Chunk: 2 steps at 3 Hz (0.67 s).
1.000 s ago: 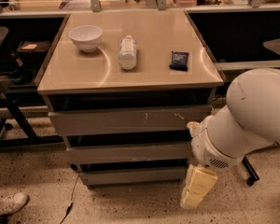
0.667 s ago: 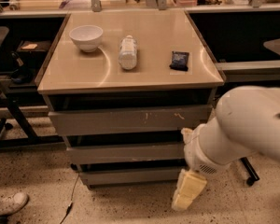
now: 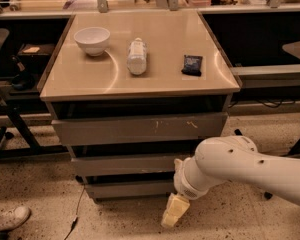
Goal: Open bottom drawer
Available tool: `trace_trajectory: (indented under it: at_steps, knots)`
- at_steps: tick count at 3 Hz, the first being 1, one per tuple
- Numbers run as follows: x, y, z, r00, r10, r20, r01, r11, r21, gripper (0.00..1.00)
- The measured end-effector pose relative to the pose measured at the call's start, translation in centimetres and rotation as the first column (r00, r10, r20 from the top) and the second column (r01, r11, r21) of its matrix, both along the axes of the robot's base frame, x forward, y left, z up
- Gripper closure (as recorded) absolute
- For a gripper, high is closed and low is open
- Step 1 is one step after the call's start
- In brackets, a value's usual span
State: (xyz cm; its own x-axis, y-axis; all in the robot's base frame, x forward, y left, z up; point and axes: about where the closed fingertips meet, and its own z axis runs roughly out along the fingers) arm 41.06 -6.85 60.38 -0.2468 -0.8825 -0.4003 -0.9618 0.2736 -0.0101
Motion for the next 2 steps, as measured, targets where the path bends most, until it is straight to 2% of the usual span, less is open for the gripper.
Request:
trace_trajectory:
  at_steps: [1,2]
  knots:
    - [2.35,1.73,-4.79,0.9999,0.002,-0.010,-0.002,0.999,0.040,0.00]
    - [2.33,1.76,-4.83,0.9999,0.002,-0.010,-0.001,0.999,0.041,0.00]
